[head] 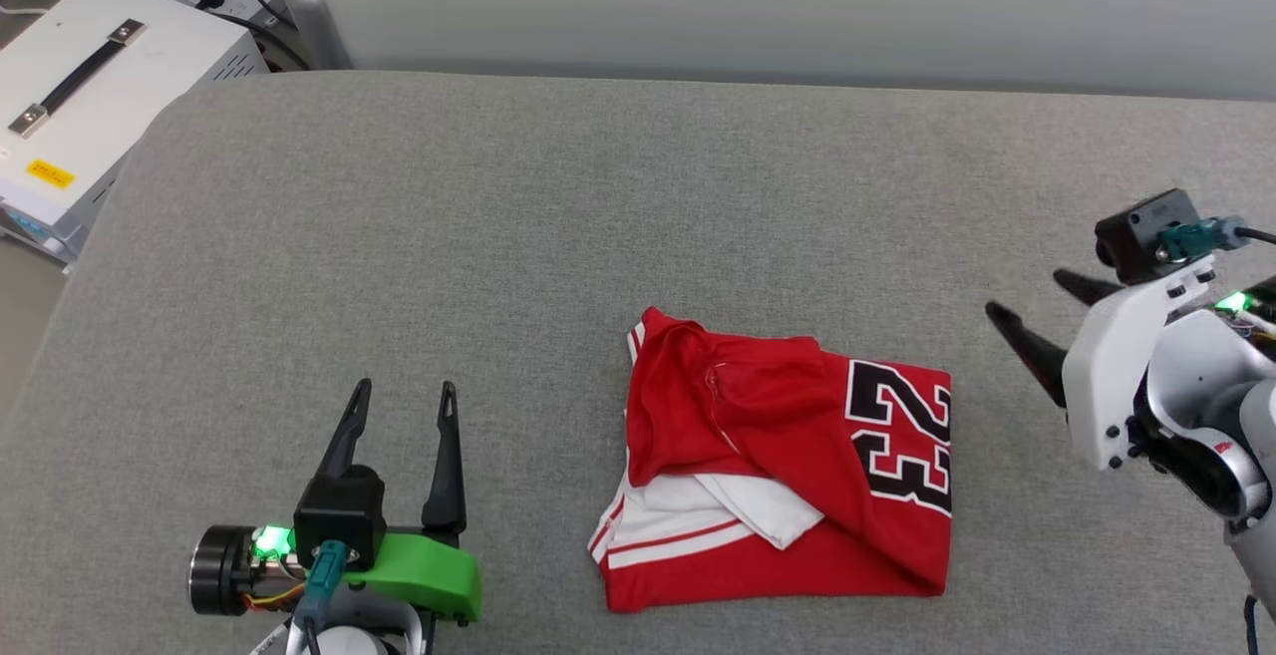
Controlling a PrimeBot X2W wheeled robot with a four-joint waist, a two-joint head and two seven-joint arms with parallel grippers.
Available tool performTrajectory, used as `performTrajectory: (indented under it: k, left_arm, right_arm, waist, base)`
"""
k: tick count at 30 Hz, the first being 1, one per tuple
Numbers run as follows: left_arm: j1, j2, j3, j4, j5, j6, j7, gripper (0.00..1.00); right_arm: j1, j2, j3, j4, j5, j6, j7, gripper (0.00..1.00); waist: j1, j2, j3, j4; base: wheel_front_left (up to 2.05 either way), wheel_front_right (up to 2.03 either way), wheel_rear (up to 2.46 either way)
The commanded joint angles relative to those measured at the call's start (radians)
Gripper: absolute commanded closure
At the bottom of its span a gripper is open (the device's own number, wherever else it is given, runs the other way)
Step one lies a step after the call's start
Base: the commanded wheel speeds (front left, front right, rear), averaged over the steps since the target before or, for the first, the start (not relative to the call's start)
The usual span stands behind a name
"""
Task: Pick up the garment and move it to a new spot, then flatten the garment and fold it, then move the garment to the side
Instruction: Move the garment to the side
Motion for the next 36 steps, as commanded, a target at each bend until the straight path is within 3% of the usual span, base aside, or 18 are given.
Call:
performTrajectory:
  k: [1, 5, 9, 21, 26, 29, 36]
  left_arm:
    - [-0.019, -0.006, 0.000, -0.001, 0.004, -0.005, -0.006, 0.00]
    - [-0.030, -0.012, -0.004, 0.000, 0.004, -0.009, -0.006, 0.00]
    - [-0.047, -0.017, -0.011, 0.001, 0.005, -0.016, -0.006, 0.00]
    - [-0.104, -0.027, -0.032, 0.015, 0.011, -0.036, -0.006, 0.00]
    - [-0.115, -0.032, -0.036, 0.024, 0.010, -0.036, -0.006, 0.00]
    - [-0.113, -0.035, -0.034, 0.028, 0.008, -0.034, -0.006, 0.00]
    - [-0.096, -0.037, -0.028, 0.042, 0.008, -0.031, -0.006, 0.00]
  right_arm:
    - [0.003, -0.015, 0.017, 0.008, 0.053, -0.001, 0.065, 0.00]
    - [0.037, -0.019, 0.001, 0.024, 0.225, -0.001, 0.223, 0.00]
    - [0.073, -0.017, -0.007, 0.037, 0.315, -0.001, 0.310, 0.00]
    - [0.099, 0.076, 0.041, 0.146, 0.377, -0.001, 0.287, 0.00]
    - [0.119, 0.082, 0.085, 0.189, 0.371, -0.001, 0.251, 0.00]
    - [0.122, 0.077, 0.098, 0.199, 0.381, -0.001, 0.223, 1.00]
    - [0.085, 0.035, 0.124, 0.151, 0.382, -0.001, 0.132, 1.00]
  waist:
    - [0.0000, 0.0057, 0.011, 0.004]
    - [0.0000, 0.0057, 0.032, 0.013]
    - [0.0000, 0.0057, 0.060, 0.029]
    - [0.0000, 0.0057, 0.139, 0.096]
    - [0.0000, 0.0057, 0.149, 0.118]
    - [0.0000, 0.0057, 0.146, 0.123]
    - [0.0000, 0.0057, 0.103, 0.107]
  base:
    - [0.00, 0.00, 0.00]
    - [0.00, 0.00, 0.00]
    - [0.00, 0.00, 0.00]
    - [0.00, 0.00, 0.00]
    - [0.00, 0.00, 0.00]
    - [0.00, 0.00, 0.00]
    - [0.00, 0.00, 0.00]
